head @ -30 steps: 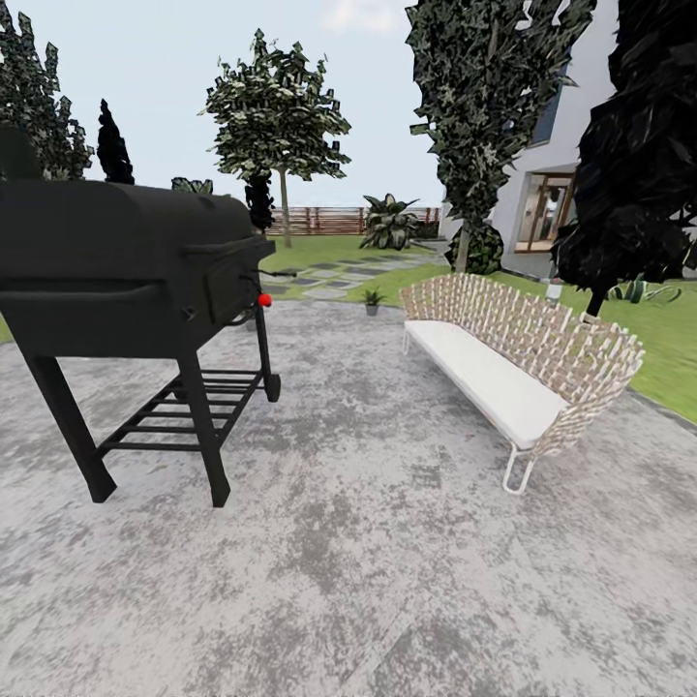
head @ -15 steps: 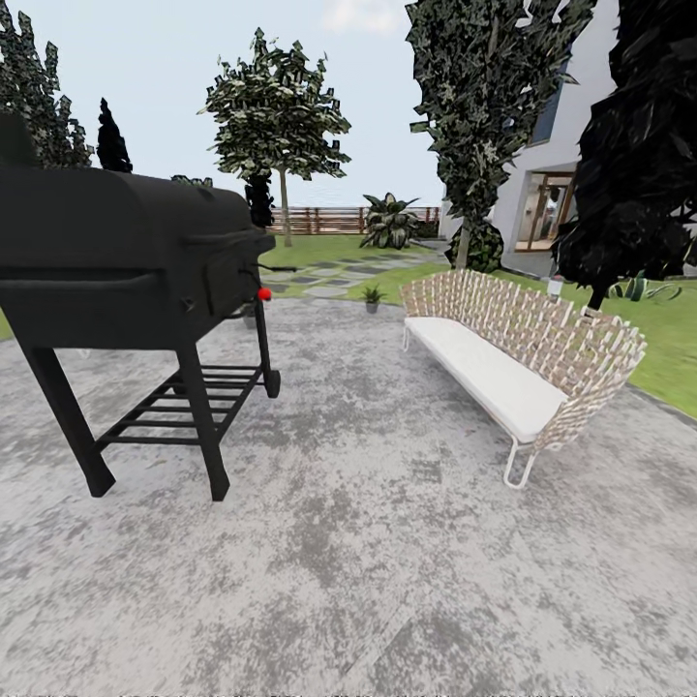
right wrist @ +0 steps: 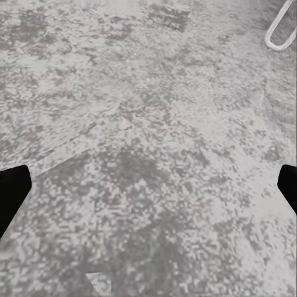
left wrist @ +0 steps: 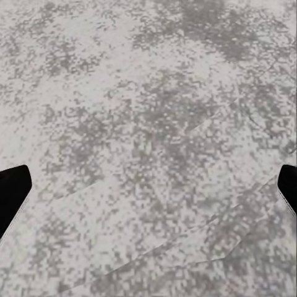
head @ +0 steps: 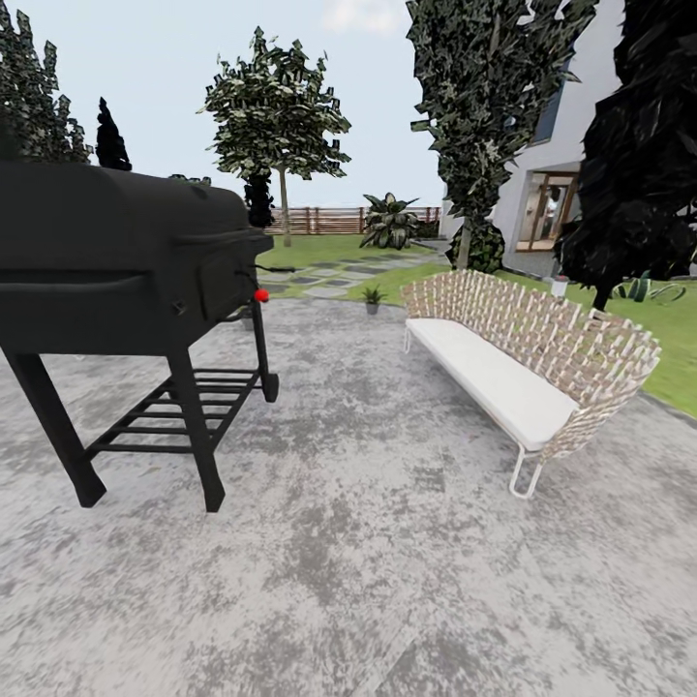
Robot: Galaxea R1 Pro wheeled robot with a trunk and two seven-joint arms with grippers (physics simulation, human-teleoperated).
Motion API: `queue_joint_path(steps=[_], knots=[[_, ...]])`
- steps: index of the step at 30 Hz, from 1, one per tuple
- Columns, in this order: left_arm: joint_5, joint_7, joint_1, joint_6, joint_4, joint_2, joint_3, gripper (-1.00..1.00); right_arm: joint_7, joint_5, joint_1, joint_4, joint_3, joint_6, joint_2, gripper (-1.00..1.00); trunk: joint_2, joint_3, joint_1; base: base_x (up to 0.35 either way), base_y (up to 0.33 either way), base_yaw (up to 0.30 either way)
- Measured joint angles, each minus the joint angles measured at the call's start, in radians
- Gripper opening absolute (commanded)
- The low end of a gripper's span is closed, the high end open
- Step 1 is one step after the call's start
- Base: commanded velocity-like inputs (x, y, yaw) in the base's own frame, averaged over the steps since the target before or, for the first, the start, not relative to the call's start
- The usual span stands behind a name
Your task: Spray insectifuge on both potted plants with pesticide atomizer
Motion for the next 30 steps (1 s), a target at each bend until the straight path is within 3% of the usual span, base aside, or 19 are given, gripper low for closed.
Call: queue_joint_path(steps=[30], knots=[[-0.003, -0.009, 0.0, -0.005, 0.04, 0.002, -0.007, 1.0, 0.0, 0.001, 0.0, 0.0, 0.001, 0.001, 0.0, 1.0, 0.0, 0.0, 0.0, 0.339, 0.0, 0.0]])
